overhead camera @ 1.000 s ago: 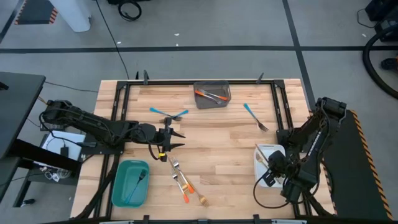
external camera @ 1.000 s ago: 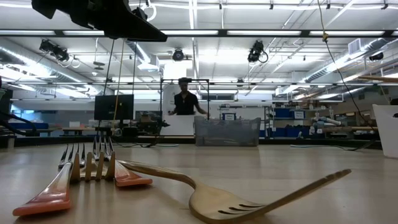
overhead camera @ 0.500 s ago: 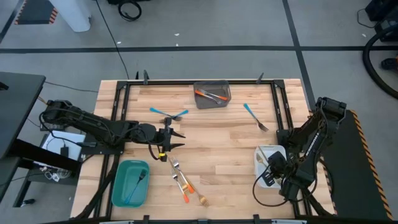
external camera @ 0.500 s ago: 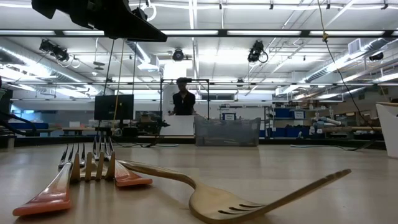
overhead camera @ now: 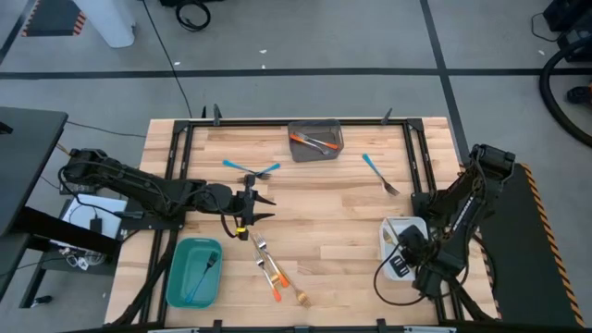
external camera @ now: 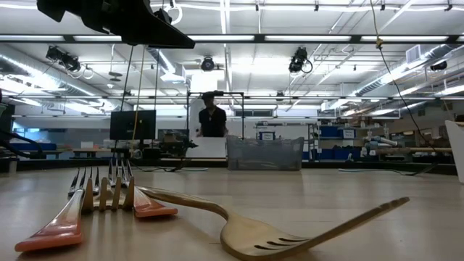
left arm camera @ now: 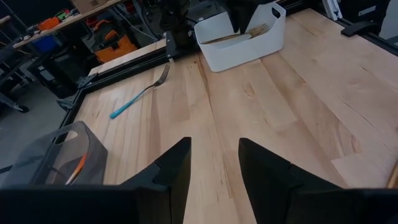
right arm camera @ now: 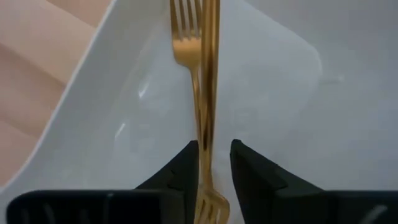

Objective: Sort silverware by color (type)
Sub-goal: Put the gold fork into the white bin

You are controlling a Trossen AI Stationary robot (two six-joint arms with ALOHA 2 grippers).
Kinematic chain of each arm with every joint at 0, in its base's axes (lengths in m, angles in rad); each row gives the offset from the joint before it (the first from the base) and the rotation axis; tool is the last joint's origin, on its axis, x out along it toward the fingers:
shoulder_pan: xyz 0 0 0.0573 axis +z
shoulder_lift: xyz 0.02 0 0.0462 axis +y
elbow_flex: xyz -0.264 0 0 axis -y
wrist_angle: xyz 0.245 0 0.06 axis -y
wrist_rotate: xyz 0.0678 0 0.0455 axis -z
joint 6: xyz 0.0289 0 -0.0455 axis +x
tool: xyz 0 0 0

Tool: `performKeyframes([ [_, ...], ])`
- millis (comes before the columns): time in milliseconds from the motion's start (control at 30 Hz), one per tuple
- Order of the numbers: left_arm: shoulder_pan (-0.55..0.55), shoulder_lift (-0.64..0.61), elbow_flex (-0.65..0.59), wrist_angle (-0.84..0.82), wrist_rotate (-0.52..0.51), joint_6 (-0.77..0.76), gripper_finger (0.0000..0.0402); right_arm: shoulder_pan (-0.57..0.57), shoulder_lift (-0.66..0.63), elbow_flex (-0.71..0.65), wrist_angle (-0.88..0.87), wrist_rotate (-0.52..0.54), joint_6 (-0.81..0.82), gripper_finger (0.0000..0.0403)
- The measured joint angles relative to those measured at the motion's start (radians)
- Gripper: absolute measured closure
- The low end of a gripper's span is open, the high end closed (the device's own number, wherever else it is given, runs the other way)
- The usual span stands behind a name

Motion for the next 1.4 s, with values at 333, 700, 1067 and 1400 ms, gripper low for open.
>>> performKeyframes([
  [333, 0.0, 0.0, 0.0, 0.0, 0.0, 0.0, 0.026, -0.044, 0.0, 0.0, -0.07, 0.124, -0.051, 0.0283],
  [700, 0.0, 0.0, 0.0, 0.0, 0.0, -0.005, 0.026, -0.092, 0.0, -0.038, -0.035, 0.102, -0.092, 0.0371],
  [1067, 0.0, 0.0, 0.0, 0.008, 0.0, -0.006, 0.026, -0.183, -0.06, 0.048, -0.079, -0.063, -0.231, 0.0358],
  [1400, -0.002, 0.0, 0.0, 0.008, 0.0, -0.007, 0.026, -0.262, -0.068, 0.048, -0.081, -0.197, -0.402, 0.0361],
])
